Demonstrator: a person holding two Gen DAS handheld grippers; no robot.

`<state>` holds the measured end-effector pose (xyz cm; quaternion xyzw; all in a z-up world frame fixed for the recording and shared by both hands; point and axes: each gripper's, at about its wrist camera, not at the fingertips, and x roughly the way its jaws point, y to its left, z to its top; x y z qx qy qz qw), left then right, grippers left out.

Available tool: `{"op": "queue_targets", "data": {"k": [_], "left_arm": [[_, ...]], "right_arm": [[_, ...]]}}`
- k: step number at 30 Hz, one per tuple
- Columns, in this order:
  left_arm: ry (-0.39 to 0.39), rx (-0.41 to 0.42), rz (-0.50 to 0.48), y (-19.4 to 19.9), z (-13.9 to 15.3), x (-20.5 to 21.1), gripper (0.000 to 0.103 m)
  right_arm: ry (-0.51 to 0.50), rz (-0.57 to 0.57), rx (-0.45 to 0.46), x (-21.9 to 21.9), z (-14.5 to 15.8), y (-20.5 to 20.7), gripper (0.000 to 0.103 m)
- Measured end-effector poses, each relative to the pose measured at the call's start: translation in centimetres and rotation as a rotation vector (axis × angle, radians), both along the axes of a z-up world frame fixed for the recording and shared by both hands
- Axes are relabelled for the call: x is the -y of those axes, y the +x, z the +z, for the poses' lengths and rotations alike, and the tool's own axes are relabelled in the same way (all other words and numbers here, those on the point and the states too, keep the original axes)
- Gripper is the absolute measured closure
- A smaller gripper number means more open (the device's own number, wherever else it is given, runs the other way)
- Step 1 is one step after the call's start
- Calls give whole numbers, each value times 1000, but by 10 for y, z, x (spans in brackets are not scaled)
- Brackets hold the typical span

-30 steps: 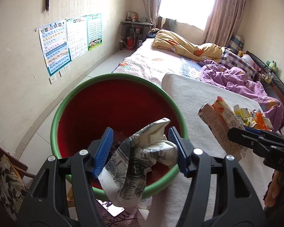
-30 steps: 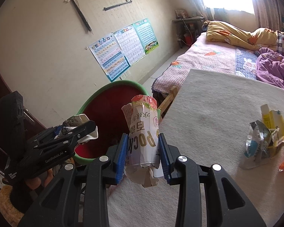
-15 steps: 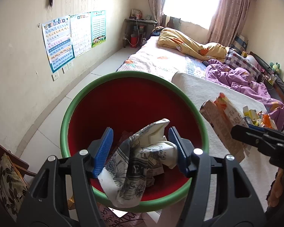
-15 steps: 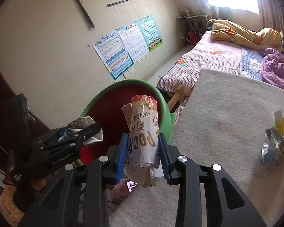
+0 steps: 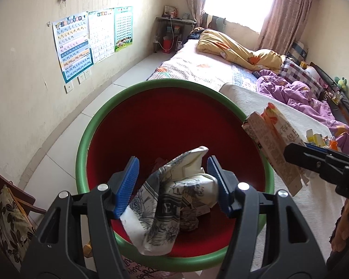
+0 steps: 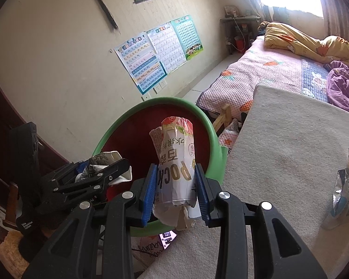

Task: Collect trash
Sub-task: 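Carry the white paper and white cup over the red bucket, then open both grippers to drop the paper and cup into the bucket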

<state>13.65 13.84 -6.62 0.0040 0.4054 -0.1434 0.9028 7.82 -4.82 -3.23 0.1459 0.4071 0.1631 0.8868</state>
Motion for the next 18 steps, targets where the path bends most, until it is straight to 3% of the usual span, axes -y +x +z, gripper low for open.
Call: {"op": "queue_targets", "data": {"k": [18], "left_arm": [[9,-26,-17,17,-12,0,45]], "right_arm": [[-5,7,7,-13,2,19,71]]}}
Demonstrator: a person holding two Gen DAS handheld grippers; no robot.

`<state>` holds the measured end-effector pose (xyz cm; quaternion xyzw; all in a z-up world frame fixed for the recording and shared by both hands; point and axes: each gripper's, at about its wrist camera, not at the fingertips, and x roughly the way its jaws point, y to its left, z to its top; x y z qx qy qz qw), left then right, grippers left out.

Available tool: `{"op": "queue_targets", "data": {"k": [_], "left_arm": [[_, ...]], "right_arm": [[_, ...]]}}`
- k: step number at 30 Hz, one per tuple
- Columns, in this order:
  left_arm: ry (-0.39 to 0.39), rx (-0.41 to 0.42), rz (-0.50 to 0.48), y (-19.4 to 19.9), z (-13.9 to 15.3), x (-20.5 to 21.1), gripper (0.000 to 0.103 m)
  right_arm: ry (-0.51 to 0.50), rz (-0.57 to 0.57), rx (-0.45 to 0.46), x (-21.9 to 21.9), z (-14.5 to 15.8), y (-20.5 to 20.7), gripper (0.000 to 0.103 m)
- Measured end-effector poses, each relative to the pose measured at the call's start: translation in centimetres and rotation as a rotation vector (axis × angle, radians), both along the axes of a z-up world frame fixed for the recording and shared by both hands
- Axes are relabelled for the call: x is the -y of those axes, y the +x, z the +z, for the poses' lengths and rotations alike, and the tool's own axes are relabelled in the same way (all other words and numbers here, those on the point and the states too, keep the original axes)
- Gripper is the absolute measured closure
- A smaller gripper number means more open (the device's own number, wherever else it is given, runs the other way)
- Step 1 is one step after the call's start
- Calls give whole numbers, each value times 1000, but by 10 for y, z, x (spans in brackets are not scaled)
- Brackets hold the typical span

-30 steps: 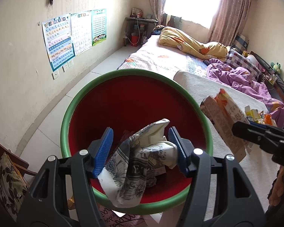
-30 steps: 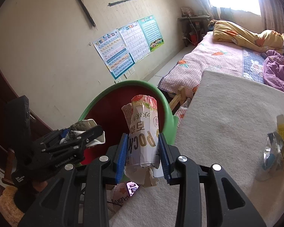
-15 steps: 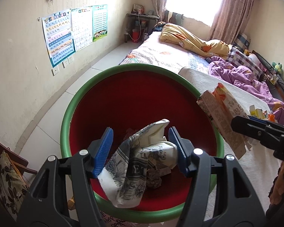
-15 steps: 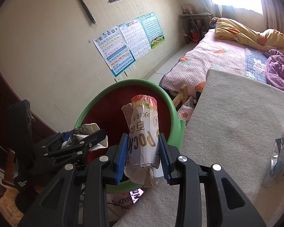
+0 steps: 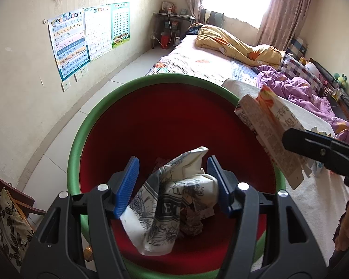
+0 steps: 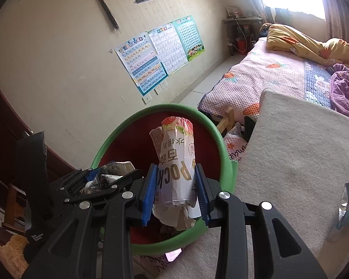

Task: Collect trash
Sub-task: 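Open both grippers to drop the paper and cup into the bucket, then grasp the silver-blue chip bag with the left gripper while the right gripper grasps the orange bag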

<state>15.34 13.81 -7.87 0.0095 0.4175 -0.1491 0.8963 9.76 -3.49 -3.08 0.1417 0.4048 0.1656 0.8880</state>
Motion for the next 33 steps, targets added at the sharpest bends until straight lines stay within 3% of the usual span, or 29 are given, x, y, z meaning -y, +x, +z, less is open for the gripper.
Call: {"op": "queue_targets", "data": {"k": [12,18,23,33], "left_arm": [[14,-20,9,7,-9,0,44],[15,-14,25,5,-6,-1,36],[6,-1,38,-3,-2,0,34],[-13,28,9,-32,13,41,34]], "right_arm": [[-2,23,3,-10,1,13,70],[12,19,5,-8,4,10,64],[10,-16,22,12,10,-7,58],[-26,-159,-10,87,0,-67,58]]}}
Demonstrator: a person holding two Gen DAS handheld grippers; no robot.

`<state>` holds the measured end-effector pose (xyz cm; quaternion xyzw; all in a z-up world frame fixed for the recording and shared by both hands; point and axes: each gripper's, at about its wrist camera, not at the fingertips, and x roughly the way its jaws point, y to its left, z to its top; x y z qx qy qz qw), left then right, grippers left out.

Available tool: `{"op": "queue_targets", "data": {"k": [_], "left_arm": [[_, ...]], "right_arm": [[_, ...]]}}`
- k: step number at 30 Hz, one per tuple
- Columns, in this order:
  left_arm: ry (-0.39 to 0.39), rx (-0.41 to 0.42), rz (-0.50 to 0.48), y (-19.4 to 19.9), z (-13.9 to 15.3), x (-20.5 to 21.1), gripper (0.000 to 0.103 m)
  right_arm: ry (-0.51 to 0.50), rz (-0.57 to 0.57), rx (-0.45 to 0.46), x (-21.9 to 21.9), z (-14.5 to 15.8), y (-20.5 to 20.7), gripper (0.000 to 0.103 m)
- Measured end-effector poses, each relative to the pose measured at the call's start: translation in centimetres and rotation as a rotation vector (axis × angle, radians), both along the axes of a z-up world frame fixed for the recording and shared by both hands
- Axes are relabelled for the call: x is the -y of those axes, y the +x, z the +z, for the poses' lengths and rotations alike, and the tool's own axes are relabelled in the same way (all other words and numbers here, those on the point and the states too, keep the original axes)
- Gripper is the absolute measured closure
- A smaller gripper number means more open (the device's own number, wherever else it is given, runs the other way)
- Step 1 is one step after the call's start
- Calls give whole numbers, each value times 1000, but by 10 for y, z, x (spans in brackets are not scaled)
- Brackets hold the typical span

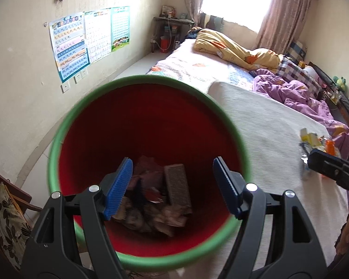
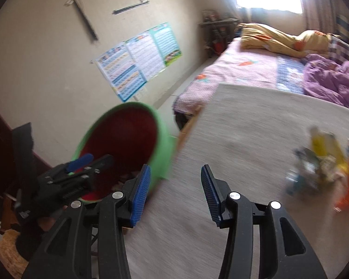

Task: Collect trash
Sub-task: 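Grasp the silver-blue chip bag with the left gripper while the right gripper grasps the orange bag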

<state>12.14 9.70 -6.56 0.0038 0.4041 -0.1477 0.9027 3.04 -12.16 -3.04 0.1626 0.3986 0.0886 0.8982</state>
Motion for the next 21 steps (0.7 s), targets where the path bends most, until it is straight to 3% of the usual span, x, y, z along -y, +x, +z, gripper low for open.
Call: {"op": "queue_targets", "data": {"k": [10,15,21], "left_arm": [[-6,-9,-67,-46,0,69,34],[-6,-12,-114,-66,0,111,34],[-6,-18,-161,-83,0,163,34]], "right_arm": [[-222,-308,-41,152,-12,-47,47],[-257,-308,-118,200,-38,-35,46],[-232,-222,-172,216,-66,-23,46]]}}
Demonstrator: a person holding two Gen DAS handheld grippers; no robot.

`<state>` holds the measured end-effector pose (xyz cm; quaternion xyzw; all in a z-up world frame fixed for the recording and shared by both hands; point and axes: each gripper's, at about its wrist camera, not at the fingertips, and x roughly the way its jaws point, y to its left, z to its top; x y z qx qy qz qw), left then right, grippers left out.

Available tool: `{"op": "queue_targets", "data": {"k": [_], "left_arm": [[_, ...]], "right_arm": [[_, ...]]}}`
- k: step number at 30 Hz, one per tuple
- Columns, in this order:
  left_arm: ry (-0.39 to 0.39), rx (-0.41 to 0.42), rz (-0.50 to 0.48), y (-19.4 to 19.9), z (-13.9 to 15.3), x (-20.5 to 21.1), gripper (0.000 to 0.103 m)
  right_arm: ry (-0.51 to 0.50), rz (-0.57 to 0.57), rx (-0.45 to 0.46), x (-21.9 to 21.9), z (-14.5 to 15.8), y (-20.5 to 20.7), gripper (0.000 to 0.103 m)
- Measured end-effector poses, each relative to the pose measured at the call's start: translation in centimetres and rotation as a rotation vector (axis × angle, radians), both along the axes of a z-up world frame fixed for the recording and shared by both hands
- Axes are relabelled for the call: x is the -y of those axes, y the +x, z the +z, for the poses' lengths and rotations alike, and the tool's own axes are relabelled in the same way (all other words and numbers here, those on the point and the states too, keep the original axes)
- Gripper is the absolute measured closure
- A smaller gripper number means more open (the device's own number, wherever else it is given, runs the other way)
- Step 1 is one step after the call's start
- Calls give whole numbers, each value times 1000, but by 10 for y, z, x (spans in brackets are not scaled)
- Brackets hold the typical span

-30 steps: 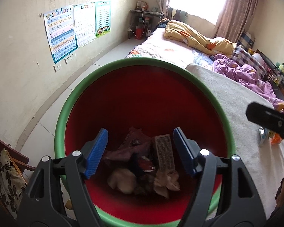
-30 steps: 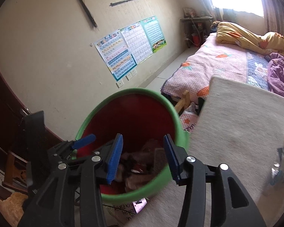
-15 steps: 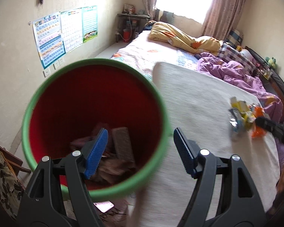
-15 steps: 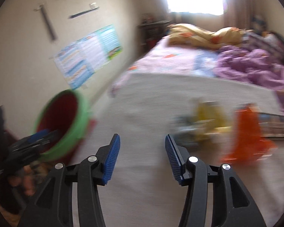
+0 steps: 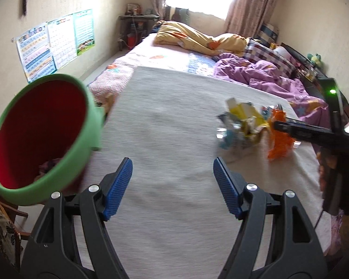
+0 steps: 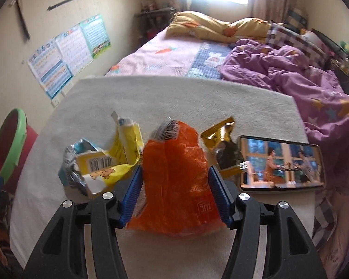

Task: Collect trash
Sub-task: 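Grasp the silver-blue chip bag with the left gripper while the right gripper grasps the orange bag, then carry the chip bag and orange bag over the red bucket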

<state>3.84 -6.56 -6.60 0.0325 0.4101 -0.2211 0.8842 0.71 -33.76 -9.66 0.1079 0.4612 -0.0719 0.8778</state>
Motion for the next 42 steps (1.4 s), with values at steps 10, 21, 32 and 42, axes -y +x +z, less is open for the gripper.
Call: {"op": "queue_targets", "data": {"k": [10,21,32,42], "left_arm": [[7,-31,-96,7,-18,70,34],[105,-95,-146,46,-62,128,34],[102,-79,-123,40,-54,107,89],[30,-54,-63,6,-24,65,89]], "right_arm": [[133,67,132,0,22,-31,49],[253,107,133,-19,38,-78,48],[281,122,154,-32,42,-82,48],[276,189,166,-60,51,-73,48]]}}
